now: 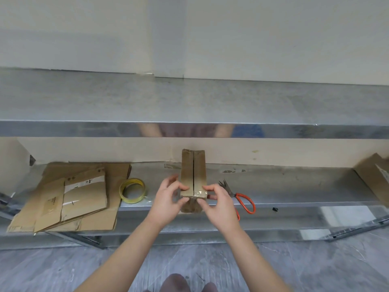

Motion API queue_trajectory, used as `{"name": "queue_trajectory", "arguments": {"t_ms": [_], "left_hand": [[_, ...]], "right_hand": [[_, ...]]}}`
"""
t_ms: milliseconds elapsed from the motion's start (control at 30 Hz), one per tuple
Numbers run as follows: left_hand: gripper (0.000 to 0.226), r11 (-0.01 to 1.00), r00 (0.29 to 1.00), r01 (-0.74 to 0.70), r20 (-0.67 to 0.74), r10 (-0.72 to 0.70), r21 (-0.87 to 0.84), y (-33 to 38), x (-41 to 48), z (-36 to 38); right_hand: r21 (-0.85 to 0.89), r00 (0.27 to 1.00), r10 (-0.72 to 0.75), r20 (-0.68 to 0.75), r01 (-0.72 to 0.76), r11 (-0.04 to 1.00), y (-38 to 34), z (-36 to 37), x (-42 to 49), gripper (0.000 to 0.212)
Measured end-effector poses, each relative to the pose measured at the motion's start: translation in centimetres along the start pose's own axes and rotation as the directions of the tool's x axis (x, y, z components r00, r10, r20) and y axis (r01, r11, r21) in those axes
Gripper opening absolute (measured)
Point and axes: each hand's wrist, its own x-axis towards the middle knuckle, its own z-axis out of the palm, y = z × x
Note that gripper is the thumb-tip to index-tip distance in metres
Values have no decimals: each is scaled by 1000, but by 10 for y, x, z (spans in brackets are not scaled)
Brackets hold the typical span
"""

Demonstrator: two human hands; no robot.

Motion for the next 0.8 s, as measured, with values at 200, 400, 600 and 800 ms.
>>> {"name": "queue_trajectory", "arguments": {"t_ms": [200,400,600,800], "left_hand": [[44,988,999,54,15,-52,-148,4,-15,13],[93,986,971,122,220,-95,-113,-11,13,-8],[109,990,944,139,297,-142,31,-12,82,-45],[83,997,959,67,275,-71,25,-20,104,-40]], "right_hand": [[38,987,-12,-161,18,999,0,13,-11,31],[207,916,248,-314,-189,960,3,21,-25,61],[396,904,354,-241,-241,886,-8,41,-35,61],[477,894,368,-256,-214,852,-10,43,-38,61]]}}
